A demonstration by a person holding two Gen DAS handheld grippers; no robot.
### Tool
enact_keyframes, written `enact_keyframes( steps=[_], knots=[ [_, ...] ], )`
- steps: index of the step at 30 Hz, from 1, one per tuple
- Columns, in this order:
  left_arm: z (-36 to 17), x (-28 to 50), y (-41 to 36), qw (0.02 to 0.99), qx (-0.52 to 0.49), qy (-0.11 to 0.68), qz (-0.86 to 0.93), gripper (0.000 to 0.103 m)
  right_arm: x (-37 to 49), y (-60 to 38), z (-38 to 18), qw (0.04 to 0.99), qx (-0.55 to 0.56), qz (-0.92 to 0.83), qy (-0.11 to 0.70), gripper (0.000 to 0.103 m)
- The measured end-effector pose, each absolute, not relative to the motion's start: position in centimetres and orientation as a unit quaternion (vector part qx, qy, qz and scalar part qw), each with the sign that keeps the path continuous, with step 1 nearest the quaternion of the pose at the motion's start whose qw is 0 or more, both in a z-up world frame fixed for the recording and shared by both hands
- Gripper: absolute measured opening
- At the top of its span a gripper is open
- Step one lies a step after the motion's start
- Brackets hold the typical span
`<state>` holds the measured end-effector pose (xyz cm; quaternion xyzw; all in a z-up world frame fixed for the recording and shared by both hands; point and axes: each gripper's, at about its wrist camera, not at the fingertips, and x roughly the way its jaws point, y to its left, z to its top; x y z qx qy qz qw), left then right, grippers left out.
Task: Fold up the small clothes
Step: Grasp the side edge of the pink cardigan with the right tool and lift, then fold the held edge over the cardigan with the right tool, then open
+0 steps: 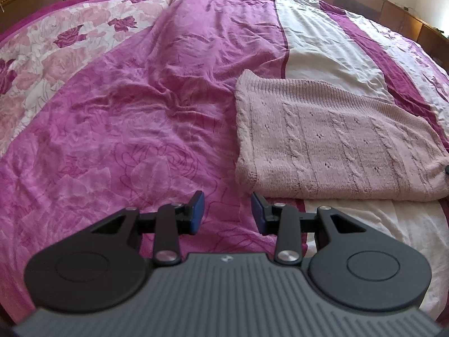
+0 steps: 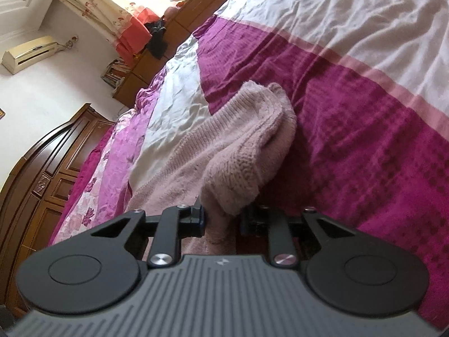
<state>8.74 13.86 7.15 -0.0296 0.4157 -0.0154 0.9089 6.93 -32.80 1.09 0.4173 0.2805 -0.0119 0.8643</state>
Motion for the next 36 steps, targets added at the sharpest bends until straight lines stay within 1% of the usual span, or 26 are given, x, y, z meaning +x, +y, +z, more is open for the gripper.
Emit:
enact_keyframes(
  steps=[9, 18, 36],
  knots=[
    [7.5, 9.4, 13.8, 0.91, -0.019, 0.414, -0.017, 0.038, 7.2, -32.0, 3.0, 0.877, 0.4, 0.006, 0.267, 0.02],
    [8.2, 10.1, 14.4, 0.914, -0.015, 0.406, -0.016, 0.038, 7.6, -29.6, 6.4, 0.899, 0.362, 0.041, 0.243, 0.018],
    [9.9, 10.3, 17.8, 0.921, -0.017, 0.388, 0.005, 0.038, 10.7, -20.7, 13.0, 0.925, 0.265, 0.154, 0.224, 0.017]
  ],
)
